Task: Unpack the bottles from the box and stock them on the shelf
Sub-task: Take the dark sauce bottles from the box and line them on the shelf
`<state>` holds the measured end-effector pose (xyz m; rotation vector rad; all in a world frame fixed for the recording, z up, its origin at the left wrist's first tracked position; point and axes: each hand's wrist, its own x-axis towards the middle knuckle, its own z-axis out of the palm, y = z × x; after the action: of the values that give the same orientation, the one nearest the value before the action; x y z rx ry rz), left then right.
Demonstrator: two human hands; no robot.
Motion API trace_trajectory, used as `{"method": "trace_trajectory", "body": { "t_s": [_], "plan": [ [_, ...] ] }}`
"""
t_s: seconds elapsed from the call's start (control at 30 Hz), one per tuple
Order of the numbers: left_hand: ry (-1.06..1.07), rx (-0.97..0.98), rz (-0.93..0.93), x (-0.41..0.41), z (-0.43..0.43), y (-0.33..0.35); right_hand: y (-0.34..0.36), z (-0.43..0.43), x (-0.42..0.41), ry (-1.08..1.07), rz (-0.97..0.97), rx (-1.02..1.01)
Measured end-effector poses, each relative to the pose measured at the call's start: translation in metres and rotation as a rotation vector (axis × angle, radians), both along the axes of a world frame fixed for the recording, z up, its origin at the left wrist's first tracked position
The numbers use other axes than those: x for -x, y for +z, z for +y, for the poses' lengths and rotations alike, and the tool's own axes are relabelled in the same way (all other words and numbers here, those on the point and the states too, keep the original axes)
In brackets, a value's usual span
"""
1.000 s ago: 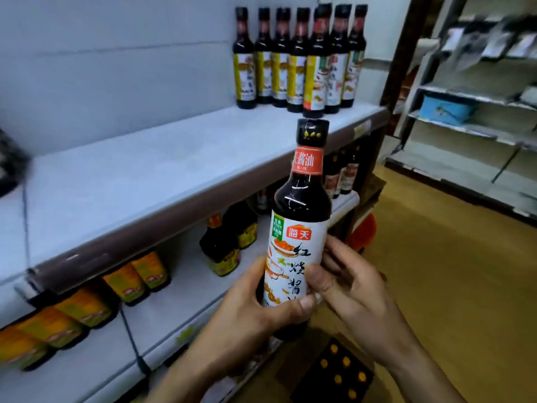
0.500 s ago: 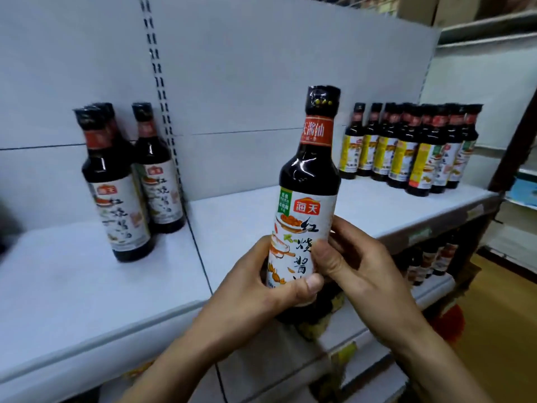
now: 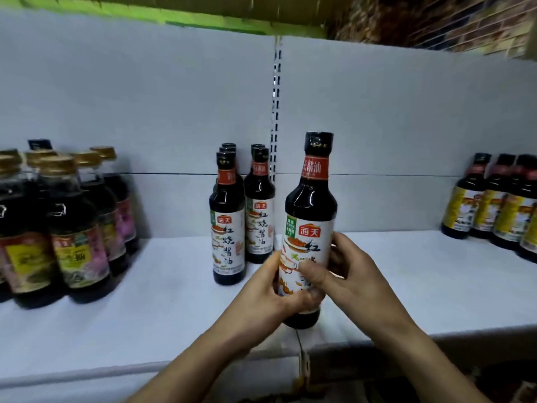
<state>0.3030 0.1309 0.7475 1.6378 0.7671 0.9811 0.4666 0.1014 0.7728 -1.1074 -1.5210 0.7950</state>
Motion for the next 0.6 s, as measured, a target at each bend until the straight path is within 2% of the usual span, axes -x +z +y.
{"method": "trace_trajectory", "body": {
  "t_s": [0.6],
  "plan": [
    [0.157,0.031,0.11,0.003,0.057,-0.025,-0.026,0.079,-0.002,0.071,-0.093,0.09]
  ]
}}
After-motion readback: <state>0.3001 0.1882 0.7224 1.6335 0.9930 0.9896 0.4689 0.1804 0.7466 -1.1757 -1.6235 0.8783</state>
